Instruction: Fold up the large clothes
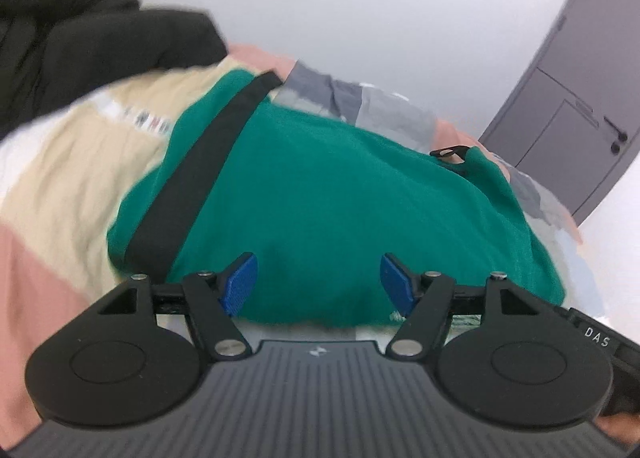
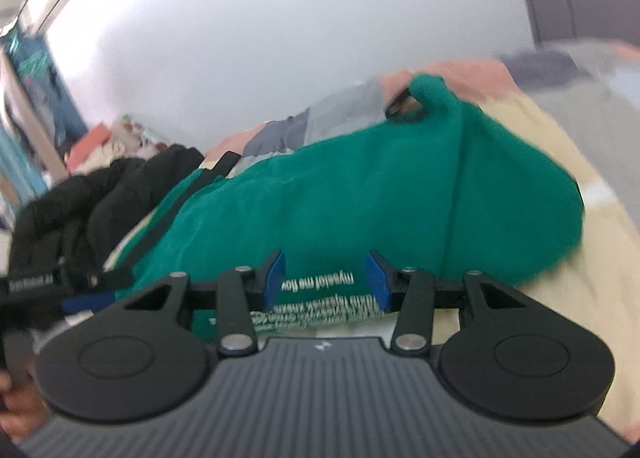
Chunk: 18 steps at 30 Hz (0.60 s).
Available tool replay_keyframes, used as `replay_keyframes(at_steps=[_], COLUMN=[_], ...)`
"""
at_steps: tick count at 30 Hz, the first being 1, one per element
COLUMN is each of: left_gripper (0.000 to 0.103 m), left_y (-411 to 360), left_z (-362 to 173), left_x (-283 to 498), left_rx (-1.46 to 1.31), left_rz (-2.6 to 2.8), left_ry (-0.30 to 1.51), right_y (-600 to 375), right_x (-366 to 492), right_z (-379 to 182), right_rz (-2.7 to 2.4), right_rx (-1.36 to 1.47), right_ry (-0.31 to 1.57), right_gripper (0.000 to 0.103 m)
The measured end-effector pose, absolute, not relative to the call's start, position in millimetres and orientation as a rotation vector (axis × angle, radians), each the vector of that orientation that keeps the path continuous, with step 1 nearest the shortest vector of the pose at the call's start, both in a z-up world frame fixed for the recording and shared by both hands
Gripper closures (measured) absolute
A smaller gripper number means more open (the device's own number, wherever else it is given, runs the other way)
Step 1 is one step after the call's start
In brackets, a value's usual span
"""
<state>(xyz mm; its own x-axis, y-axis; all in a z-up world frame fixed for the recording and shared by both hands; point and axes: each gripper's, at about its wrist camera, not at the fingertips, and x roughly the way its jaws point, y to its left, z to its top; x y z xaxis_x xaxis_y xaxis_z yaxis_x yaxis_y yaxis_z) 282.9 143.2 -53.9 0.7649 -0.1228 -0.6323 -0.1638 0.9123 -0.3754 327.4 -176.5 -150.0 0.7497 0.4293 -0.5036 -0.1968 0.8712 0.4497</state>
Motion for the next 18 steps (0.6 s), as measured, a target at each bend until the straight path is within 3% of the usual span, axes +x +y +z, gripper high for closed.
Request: replay_keyframes(at_steps=[2,9,11,18], left_gripper=[0.021,0.018,0.018,0.018], left_y=[150,183,194,221], left_z=[-62,-94,-108,-156], left_x=[280,278,278,283], left_rx=[-0.506,-0.838,-0.98,-1.317], left_rz=[0.015,0.012,-0.003,0.025], left_ry=[0.748,0.815,0.805,0.772], right_y=[-186,-218,-223,-235], right_x=[327,335,337,354], right_z=[-156,-187,-196,-226], right_rz=[0.327,0.254,0.239,0.205], right_rx=[0.466,0.777,0.861,1.113], right_ry=[0.675,0.796,0.809,0.813], right_gripper=[0.046,0.041,0.013,0.013])
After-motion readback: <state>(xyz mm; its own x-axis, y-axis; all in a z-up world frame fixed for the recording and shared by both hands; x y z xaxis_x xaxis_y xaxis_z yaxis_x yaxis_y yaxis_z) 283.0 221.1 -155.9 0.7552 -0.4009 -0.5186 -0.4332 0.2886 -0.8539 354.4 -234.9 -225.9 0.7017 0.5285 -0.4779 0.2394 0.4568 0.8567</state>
